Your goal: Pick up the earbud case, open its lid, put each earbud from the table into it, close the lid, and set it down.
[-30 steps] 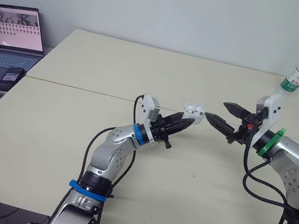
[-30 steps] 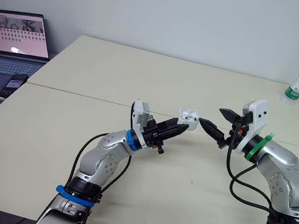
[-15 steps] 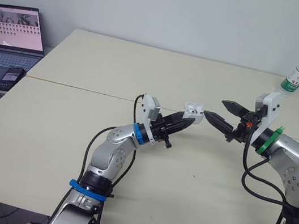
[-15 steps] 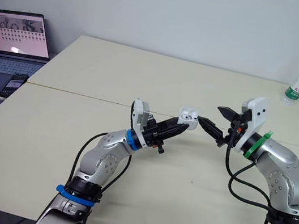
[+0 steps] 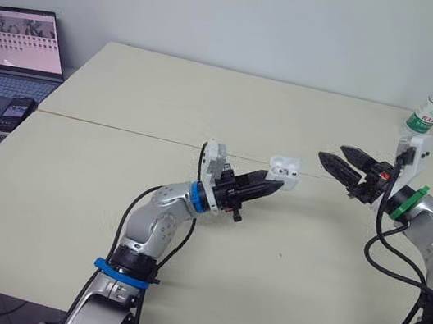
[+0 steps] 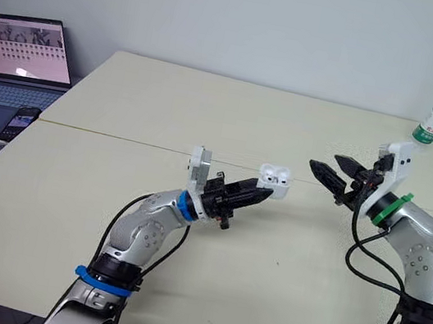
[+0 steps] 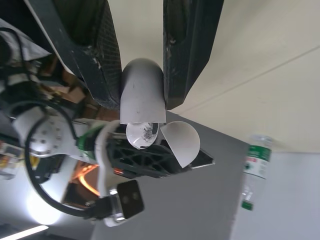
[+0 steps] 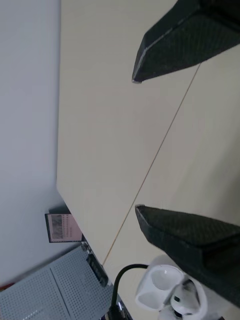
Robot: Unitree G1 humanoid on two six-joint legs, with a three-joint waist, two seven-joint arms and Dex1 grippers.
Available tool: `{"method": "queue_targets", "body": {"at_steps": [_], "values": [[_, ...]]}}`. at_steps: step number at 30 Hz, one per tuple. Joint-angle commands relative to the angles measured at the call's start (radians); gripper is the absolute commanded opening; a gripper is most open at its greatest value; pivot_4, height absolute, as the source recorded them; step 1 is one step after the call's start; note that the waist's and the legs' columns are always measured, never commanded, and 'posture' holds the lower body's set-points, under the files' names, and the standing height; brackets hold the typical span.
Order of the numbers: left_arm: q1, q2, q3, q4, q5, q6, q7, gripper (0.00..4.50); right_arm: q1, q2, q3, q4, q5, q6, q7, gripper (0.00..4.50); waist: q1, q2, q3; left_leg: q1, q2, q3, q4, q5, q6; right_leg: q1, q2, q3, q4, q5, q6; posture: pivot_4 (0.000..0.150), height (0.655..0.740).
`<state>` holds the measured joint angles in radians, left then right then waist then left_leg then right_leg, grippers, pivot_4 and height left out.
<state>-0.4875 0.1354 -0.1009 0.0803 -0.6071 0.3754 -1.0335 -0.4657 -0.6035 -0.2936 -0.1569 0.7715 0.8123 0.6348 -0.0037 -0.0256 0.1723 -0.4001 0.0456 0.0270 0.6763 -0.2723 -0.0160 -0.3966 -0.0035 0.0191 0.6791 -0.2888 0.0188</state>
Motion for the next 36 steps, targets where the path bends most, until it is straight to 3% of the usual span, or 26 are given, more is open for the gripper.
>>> {"method": "queue_targets", "body": {"at_steps": [1,6,10,20,26,31,36], "values": [[-0.049,0.023,0.008,-0.021,-0.072,0.064,-0.088,0.76,-0.002,-0.029,-0.008,-0.017,0.054,0.038,0.058,2.77,0.000,0.000,0.000,0.000,0.000,0.000,0.000,0.000,0.000,0.000,0.000,0.000,0.000,0.000,0.000,0.150,0.7362],[-0.090,0.070,-0.016,-0.004,-0.097,0.133,-0.204,0.76,0.013,-0.055,0.023,-0.026,0.094,0.092,0.136,0.78,0.000,0.000,0.000,0.000,-0.001,0.000,0.000,0.000,0.000,0.000,0.000,-0.001,0.000,0.000,0.000,0.150,0.7362],[-0.104,0.078,-0.025,0.011,-0.097,0.160,-0.243,0.76,0.035,-0.082,0.025,-0.067,0.181,0.166,0.204,0.06,0.000,0.000,0.000,-0.001,0.000,0.000,0.000,0.000,0.000,-0.001,0.000,0.000,0.000,0.000,0.000,0.150,0.7362],[-0.102,0.067,-0.036,0.030,-0.068,0.155,-0.252,0.76,0.067,-0.114,-0.012,-0.169,0.386,0.258,0.238,0.06,0.000,0.000,0.000,-0.001,0.000,0.000,0.000,0.000,0.000,-0.001,0.000,0.000,0.000,0.000,0.000,0.150,0.7362],[-0.099,0.058,-0.034,0.034,-0.056,0.155,-0.236,0.76,0.062,-0.122,-0.019,-0.172,0.433,0.263,0.215,0.06,0.000,0.000,0.000,-0.001,0.000,0.000,0.000,0.000,0.000,-0.001,0.000,0.000,0.000,0.000,0.000,0.150,0.7362],[-0.094,0.054,-0.035,0.031,-0.032,0.168,-0.176,0.76,0.083,-0.138,-0.004,-0.159,0.353,0.221,0.192,0.06,0.000,0.000,0.000,-0.001,0.000,0.000,0.000,0.000,0.000,-0.001,0.000,0.000,0.000,0.000,0.000,0.150,0.7362],[-0.102,0.038,-0.054,0.047,0.075,0.153,0.001,0.76,0.146,-0.156,0.040,-0.129,0.108,0.027,0.177,0.06,0.001,-0.001,0.000,-0.001,0.000,0.000,0.000,0.000,0.000,-0.001,0.000,0.000,0.000,0.000,0.000,0.150,0.7362]]}}
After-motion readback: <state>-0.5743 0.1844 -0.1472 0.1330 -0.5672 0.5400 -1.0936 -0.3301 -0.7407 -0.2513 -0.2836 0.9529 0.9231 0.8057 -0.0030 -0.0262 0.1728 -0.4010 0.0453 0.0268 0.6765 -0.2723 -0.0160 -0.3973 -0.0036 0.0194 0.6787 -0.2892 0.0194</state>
